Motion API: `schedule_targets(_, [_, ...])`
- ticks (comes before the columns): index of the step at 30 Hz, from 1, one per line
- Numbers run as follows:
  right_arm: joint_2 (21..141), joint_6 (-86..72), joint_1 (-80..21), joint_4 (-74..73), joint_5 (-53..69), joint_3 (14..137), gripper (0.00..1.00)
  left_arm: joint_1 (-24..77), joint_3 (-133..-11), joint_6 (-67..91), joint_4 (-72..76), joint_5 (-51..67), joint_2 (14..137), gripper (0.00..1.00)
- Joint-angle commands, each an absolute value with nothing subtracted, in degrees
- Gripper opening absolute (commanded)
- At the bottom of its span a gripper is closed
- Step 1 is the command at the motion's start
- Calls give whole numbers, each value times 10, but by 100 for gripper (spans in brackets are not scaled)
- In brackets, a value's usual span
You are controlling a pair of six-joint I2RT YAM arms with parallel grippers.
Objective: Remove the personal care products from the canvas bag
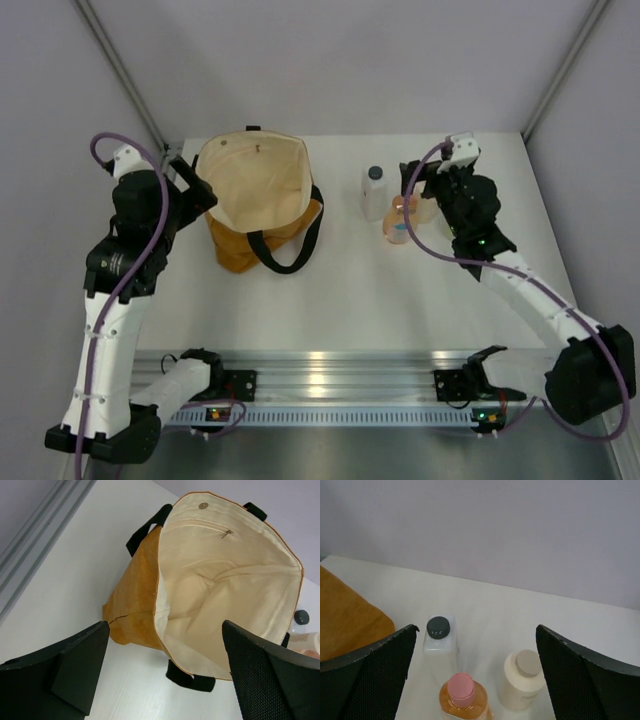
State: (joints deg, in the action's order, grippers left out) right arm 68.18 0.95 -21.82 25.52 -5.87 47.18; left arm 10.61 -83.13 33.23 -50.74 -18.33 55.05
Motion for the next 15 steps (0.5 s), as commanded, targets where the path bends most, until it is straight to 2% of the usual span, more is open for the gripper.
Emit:
schedule_targets(1, [614,4,-208,24,-112,575,100,107,-844,299,-495,-232,556,98])
schedule_targets(6, [540,-17,-198,-174,-164,627,99,112,-841,278,-503,-273,566,98])
schedule_targets(15, [427,-37,-104,-391,-192,652,100,121,-789,240,-541,-322,542,98])
